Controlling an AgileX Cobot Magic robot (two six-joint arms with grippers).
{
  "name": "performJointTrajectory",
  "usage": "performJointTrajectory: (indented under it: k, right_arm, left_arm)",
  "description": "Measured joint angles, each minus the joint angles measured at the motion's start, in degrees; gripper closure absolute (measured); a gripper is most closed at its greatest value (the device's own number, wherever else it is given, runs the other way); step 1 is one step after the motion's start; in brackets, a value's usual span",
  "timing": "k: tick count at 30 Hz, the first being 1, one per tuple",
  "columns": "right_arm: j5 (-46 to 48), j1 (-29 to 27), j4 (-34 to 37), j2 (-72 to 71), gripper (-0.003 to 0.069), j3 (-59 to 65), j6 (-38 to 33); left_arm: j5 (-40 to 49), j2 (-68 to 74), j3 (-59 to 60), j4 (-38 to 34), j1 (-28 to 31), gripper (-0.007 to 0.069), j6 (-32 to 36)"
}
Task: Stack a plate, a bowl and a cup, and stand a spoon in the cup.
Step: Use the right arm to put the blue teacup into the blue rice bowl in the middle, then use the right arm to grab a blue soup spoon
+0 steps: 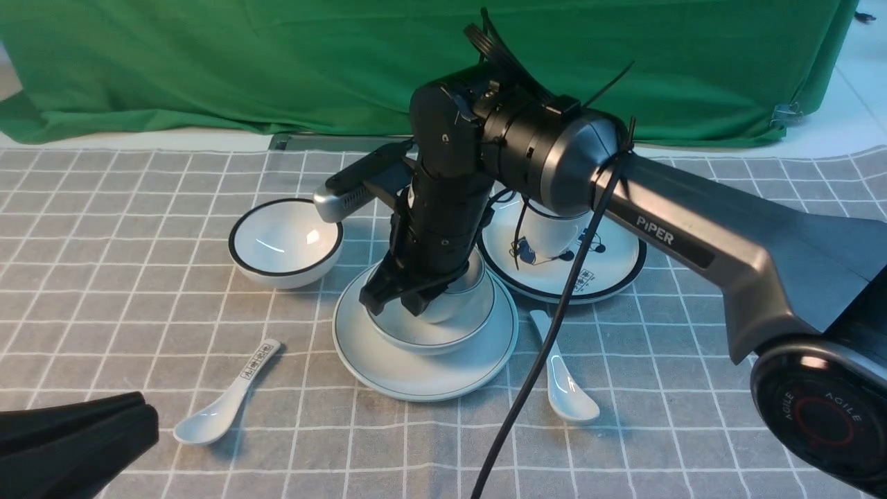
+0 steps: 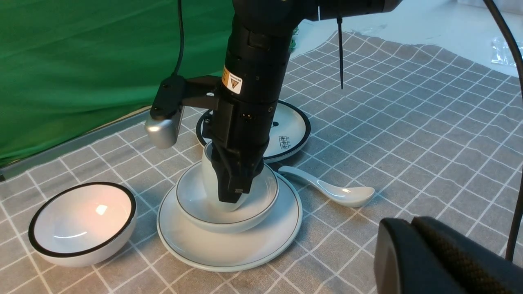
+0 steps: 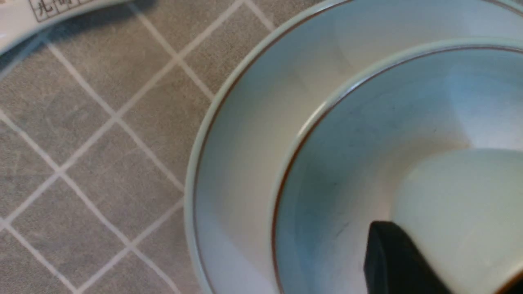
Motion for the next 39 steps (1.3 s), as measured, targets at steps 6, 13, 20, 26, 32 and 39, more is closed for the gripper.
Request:
performJointTrajectory:
  k: [6,13,20,26,32,39]
  right_arm:
    - [0.19,0.04,0.00,0.00,0.0554,-0.05,0.00]
    - [0.49,0.07,0.07,0.27,0.0243,-0.12,1.31]
    - [5.06,0.18,0.07,-1.46,0.0136,-4.48,1.94]
    - [6.00,0.18,-0.65,-11.63,0.0324,-7.02,2.65]
    - [5.94,-1.35,-8.57,-25.56,0.0475,7.66,7.14]
    - [-3.09,-7.53,-4.74,-29.35,0.0342,33.93,11.06]
  left_arm:
    - [0.02,0.00,0.00,0.00,0.00,0.0615,0.00]
    - [0.49,0.00,0.00,0.00,0.00,0.0615,0.00]
    - [0.90,0.00,0.00,-0.05,0.00,0.0615,-0.22]
    - [1.09,0.00,0.00,0.01,0.00,0.0615,-0.22]
    - [1.09,0.00,0.00,0.01,0.00,0.0615,-0.03]
    - [1.09,0.00,0.00,0.01,0.00,0.0615,0.03]
